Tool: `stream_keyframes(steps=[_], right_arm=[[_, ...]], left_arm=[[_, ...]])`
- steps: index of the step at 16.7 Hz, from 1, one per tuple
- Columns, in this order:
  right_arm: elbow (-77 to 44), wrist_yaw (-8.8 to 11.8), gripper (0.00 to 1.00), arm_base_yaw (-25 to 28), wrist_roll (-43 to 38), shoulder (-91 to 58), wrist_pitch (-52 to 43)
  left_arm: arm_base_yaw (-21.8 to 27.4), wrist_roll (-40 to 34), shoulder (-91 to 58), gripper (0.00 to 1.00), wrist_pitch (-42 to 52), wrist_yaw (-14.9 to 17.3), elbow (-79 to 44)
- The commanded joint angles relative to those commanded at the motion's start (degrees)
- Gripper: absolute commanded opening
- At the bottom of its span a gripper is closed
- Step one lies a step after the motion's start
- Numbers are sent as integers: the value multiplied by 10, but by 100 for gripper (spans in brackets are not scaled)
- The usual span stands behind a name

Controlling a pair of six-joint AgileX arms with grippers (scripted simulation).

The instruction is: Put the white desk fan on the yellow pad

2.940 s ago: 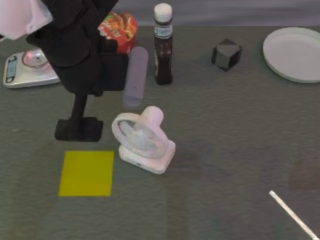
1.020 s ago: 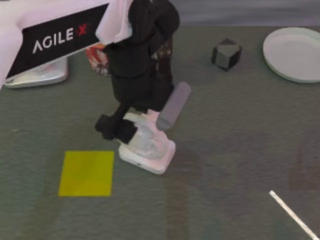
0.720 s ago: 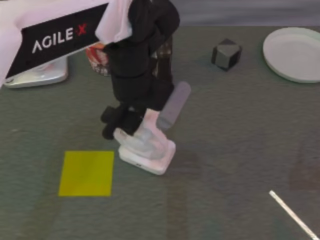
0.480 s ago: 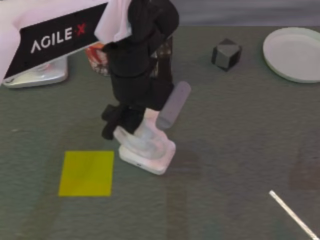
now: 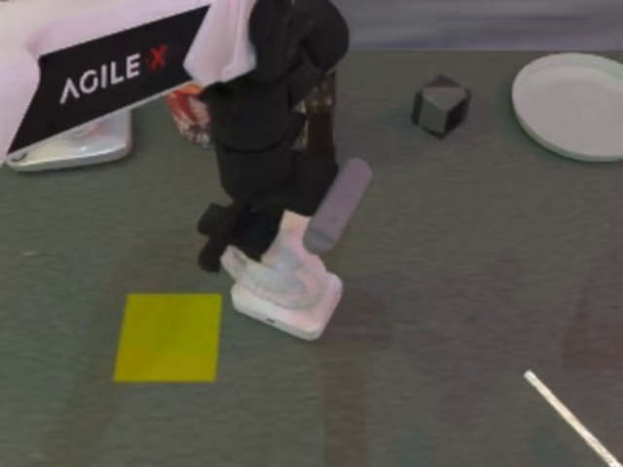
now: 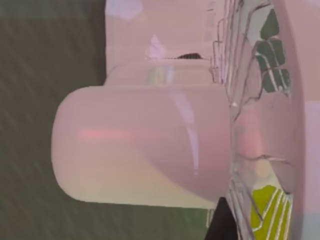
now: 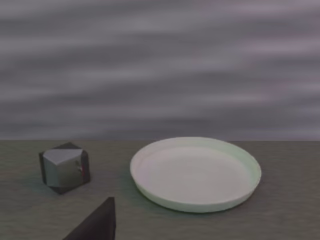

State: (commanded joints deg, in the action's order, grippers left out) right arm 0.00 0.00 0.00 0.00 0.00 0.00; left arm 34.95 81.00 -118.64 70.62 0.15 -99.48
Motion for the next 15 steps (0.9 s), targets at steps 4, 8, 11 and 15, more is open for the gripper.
stream_keyframes(steps=[4, 8, 11, 15], right_arm=[[0, 0, 100, 0, 0, 0, 0], [0, 0, 100, 0, 0, 0, 0], [0, 0, 100, 0, 0, 0, 0], [0, 0, 100, 0, 0, 0, 0]], left_arm=[[-4, -1, -2, 0, 37, -1, -36], [-9, 0, -1, 0, 101, 0, -101], [-10, -1, 0, 0, 114, 0, -114], [-12, -6, 8, 0, 111, 0, -103]])
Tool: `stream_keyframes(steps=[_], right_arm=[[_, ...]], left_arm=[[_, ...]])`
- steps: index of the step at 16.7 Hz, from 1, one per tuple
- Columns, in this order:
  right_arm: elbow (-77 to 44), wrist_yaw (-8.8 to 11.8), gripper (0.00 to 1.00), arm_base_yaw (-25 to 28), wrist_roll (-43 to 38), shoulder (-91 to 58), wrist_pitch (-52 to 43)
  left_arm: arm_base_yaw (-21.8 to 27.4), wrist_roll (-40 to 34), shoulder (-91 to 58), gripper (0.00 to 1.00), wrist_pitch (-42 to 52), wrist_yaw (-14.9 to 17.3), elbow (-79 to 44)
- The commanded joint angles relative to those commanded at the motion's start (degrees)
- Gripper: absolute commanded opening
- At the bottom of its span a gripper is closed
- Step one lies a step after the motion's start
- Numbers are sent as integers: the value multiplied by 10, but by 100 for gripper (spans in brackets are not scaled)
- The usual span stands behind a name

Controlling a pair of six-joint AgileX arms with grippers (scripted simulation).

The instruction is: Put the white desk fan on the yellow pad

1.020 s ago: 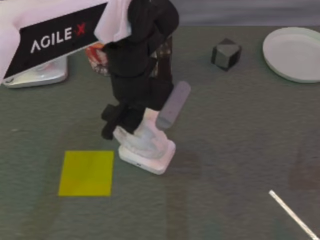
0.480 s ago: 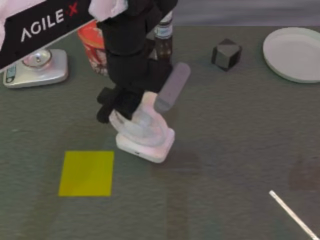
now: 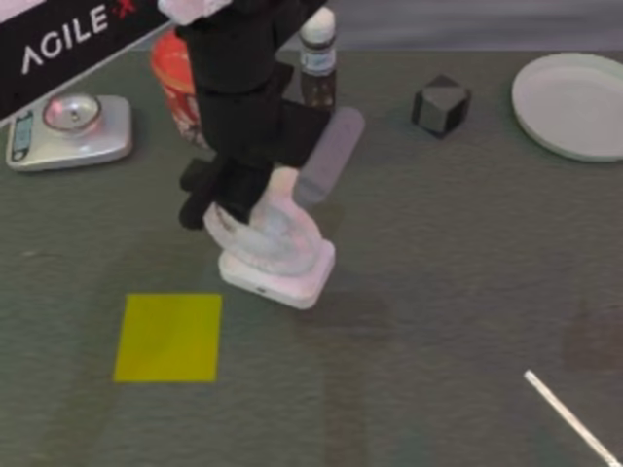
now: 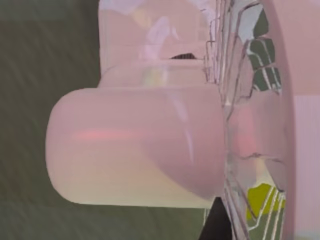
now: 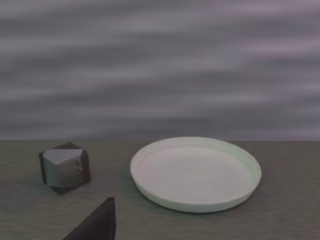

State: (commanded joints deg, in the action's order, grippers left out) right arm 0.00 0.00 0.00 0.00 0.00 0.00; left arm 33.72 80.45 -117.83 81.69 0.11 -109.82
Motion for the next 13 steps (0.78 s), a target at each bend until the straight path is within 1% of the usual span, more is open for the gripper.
stream_keyframes(steps=[3, 9, 11, 13], right_arm=[[0, 0, 100, 0, 0, 0, 0], [0, 0, 100, 0, 0, 0, 0], [0, 0, 100, 0, 0, 0, 0], [0, 0, 100, 0, 0, 0, 0]], left_arm=[[-30, -31, 53, 0, -8, 0, 59], [-107, -108, 195, 0, -26, 2, 229], [-119, -121, 216, 0, -28, 2, 250], [-120, -122, 218, 0, -28, 2, 252]])
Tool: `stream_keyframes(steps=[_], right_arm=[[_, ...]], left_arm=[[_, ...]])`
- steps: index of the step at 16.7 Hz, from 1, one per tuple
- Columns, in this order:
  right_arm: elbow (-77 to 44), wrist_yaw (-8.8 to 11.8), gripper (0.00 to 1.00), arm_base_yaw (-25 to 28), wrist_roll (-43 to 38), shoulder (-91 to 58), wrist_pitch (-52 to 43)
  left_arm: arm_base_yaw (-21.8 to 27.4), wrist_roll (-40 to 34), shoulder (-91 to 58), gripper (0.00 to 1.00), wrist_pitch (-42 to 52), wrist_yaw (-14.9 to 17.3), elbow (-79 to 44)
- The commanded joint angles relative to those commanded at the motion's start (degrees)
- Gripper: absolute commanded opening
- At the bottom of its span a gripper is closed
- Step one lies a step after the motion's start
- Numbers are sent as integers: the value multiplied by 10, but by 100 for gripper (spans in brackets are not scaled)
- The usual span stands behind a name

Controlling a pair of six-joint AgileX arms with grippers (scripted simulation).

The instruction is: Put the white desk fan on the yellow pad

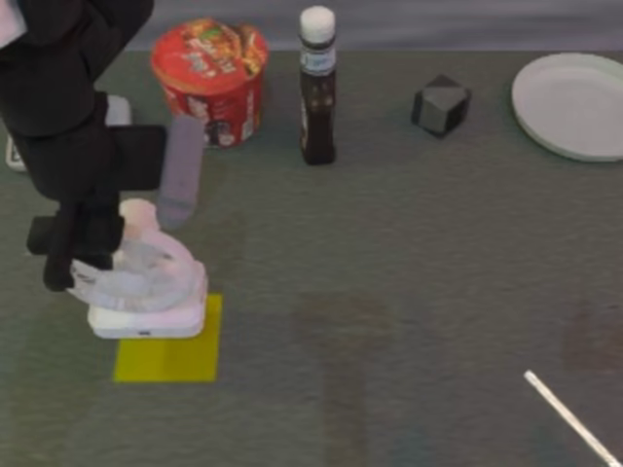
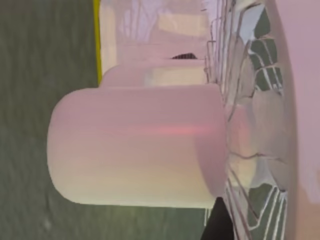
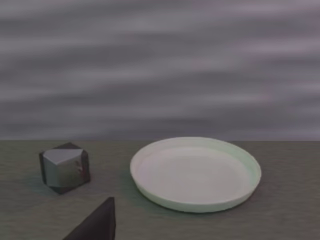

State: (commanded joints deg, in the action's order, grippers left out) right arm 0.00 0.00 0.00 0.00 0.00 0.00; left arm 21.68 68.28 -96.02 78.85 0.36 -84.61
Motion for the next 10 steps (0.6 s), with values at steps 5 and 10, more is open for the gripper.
stream_keyframes(steps=[5, 10], right_arm=[[0, 0, 100, 0, 0, 0, 0], [0, 0, 100, 0, 0, 0, 0]], left_arm=[[0, 0, -4, 0, -20, -1, 18], [-1, 1, -10, 0, -78, 0, 68]])
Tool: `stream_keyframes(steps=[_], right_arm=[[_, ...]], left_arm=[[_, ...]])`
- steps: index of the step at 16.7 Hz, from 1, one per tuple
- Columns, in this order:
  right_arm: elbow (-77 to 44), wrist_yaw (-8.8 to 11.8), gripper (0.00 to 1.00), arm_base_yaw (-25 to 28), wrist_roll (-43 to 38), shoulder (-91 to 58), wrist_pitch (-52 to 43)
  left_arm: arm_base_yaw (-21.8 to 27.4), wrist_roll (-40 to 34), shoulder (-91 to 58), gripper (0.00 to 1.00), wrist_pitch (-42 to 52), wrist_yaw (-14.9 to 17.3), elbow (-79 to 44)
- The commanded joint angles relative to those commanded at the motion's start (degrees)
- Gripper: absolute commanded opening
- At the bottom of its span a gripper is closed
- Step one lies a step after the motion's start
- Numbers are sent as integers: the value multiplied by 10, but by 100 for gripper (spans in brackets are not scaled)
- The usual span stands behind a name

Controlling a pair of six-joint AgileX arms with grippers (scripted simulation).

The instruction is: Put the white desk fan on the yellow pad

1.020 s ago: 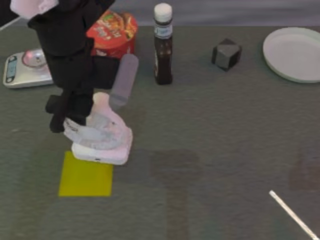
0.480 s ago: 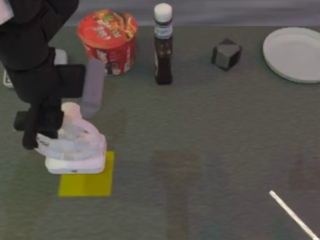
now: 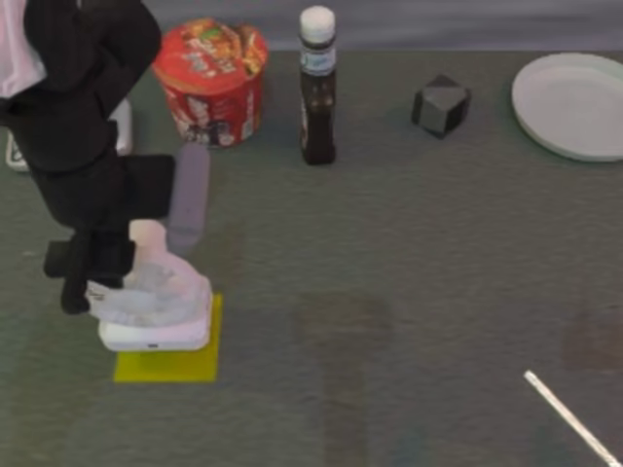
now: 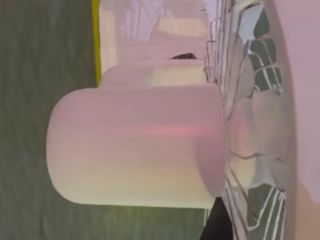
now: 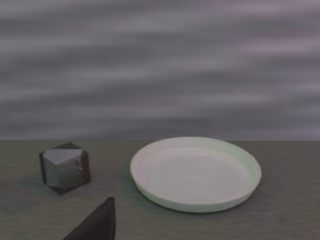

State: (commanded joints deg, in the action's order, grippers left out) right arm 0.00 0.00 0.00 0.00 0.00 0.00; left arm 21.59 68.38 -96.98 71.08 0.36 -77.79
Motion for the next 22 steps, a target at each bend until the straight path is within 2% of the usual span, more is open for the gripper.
stream_keyframes(steps=[3, 16, 22], right_arm=[[0, 0, 100, 0, 0, 0, 0], [0, 0, 100, 0, 0, 0, 0], [0, 0, 100, 0, 0, 0, 0]], left_arm=[[0, 0, 0, 0, 0, 0, 0], [0, 0, 0, 98, 0, 0, 0], [0, 0, 0, 100, 0, 0, 0]])
